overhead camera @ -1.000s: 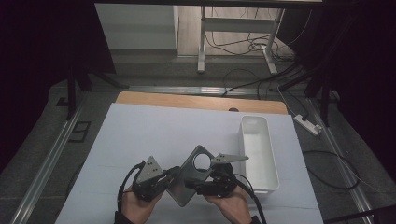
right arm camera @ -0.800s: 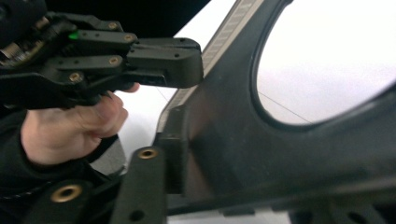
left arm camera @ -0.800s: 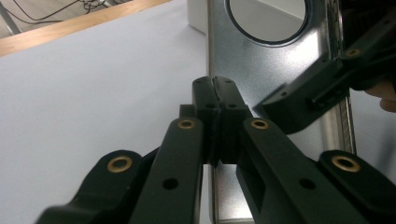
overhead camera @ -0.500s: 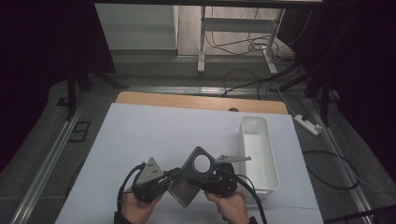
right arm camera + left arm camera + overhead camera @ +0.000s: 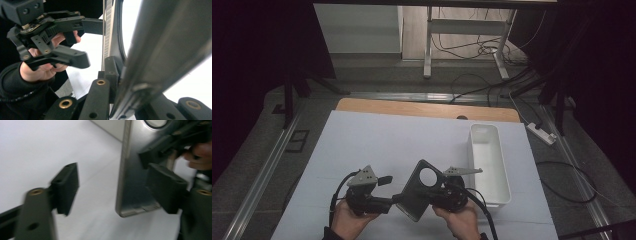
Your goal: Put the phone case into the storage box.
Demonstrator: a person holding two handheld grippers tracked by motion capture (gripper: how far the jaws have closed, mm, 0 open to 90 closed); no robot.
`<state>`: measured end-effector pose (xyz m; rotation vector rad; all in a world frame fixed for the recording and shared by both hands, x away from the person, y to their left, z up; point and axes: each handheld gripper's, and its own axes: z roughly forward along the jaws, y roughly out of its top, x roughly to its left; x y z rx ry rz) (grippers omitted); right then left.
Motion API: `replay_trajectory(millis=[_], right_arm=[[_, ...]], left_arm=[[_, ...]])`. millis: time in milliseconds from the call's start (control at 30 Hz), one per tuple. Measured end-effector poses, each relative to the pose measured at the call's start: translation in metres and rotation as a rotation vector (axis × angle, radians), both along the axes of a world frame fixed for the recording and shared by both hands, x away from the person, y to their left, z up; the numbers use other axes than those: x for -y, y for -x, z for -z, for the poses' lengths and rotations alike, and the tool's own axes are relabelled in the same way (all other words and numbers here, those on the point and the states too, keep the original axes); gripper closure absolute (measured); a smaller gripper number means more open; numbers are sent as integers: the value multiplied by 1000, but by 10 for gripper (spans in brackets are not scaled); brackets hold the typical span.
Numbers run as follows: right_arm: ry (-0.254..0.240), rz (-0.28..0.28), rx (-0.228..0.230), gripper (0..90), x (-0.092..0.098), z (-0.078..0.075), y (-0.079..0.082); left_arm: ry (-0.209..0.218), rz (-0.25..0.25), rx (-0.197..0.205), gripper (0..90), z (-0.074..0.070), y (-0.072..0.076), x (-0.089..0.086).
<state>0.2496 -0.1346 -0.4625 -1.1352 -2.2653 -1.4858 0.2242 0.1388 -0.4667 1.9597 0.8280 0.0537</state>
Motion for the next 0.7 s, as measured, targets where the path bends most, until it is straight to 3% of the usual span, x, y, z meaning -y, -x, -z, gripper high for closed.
replay_trajectory(millis=[67, 233, 467, 700], right_arm=[[12, -11, 23, 856, 0, -2, 1], [17, -41, 44, 856, 1, -4, 3], [42, -102, 67, 856, 3, -8, 4], [45, -143, 84, 855, 4, -12, 5]], left_arm=[[24, 26, -26, 128, 3, -1, -3], [65, 69, -60, 47, 8, -3, -8], [56, 135, -89, 0, 17, -4, -7], [49, 206, -90, 0, 19, -2, 1]])
